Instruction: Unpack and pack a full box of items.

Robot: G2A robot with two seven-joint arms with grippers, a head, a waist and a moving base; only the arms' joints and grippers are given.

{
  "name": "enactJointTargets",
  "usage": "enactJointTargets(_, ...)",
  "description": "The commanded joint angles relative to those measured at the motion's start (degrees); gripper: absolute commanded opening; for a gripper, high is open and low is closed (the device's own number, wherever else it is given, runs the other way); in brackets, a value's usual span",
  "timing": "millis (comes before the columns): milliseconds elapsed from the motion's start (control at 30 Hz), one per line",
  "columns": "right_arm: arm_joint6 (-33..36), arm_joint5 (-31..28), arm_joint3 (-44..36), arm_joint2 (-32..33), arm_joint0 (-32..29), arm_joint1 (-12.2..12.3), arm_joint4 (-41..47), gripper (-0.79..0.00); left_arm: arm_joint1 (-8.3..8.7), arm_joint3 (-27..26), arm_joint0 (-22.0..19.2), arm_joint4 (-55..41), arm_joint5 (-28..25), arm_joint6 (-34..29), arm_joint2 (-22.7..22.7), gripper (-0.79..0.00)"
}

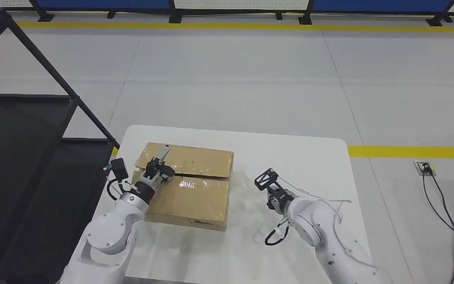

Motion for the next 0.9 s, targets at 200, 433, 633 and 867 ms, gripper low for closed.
enactJointTargets(200, 4.20, 2.38, 3.49, -1.47, 2.41, -0.67, 0.02, -0.037, -0.03, -0.36, 0.39, 0.08, -0.29, -0.55, -0.31, 0.000)
enactJointTargets(433, 4.41, 3.67, 5.64, -2.58, 3.68, -1.21, -0.23, 0.000, -0.07, -0.51, 0.78, -0.01, -0.41, -0.56, -0.68, 0.000)
enactJointTargets(633, 6.02, 6.17, 6.62, -2.52, 4.14, -1.45, -1.41, 0.000, -0.10, -0.83, 1.18, 0.00, -0.54, -0.55, -0.97, 0.000)
enactJointTargets(867, 8.05, 9.24, 7.69, -3.09, 4.93, -1.91, -3.31, 0.000, -0.15, -1.32, 1.67, 0.15, -0.75, -0.46, -1.16, 0.000)
